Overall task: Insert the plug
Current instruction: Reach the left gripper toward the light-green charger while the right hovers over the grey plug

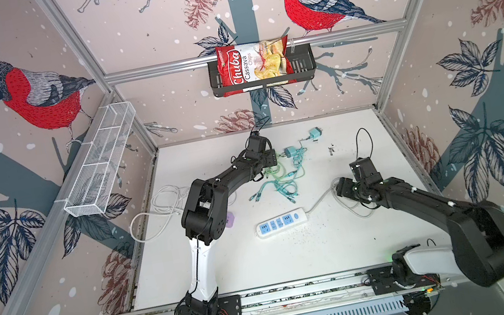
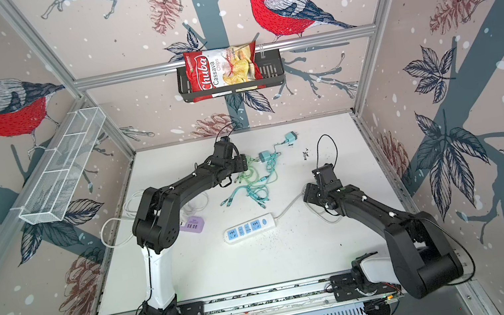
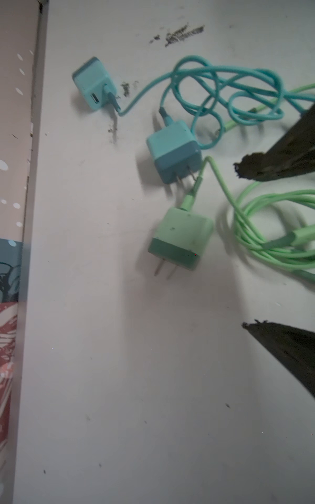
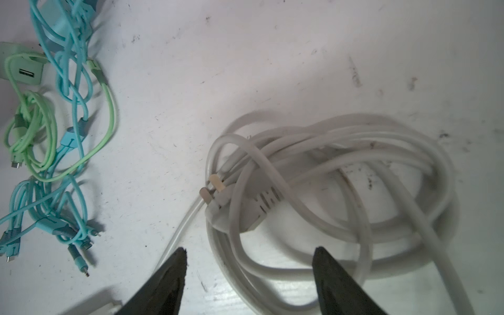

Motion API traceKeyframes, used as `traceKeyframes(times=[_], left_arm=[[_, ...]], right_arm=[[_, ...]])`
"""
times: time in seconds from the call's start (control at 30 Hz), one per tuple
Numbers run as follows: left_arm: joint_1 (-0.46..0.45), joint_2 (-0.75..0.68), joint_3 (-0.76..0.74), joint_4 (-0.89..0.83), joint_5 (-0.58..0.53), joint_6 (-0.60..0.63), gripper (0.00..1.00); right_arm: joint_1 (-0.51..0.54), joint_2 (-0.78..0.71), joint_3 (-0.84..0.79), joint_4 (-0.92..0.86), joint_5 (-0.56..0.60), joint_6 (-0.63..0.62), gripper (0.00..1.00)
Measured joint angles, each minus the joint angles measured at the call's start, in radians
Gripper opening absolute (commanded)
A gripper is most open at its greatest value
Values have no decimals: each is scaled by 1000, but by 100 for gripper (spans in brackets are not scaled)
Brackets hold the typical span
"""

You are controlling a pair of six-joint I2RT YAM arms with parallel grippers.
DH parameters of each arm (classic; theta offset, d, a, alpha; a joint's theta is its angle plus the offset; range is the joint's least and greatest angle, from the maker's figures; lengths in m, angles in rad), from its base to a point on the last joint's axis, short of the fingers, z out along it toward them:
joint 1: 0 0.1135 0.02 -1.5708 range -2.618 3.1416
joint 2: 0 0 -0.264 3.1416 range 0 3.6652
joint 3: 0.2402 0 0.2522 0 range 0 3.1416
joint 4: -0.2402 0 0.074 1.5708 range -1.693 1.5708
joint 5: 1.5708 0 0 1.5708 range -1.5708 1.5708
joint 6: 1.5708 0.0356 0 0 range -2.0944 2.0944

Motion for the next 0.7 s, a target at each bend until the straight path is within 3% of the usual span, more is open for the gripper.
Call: traceKeyframes(times=[0.53, 0.7], left_arm=[[58, 272, 376, -69, 83, -85, 75], [61, 303, 412, -98, 111, -86, 75]], right_arm=[[56, -147, -64, -87, 33, 27, 73], [57, -150, -69, -88, 33, 27, 73]])
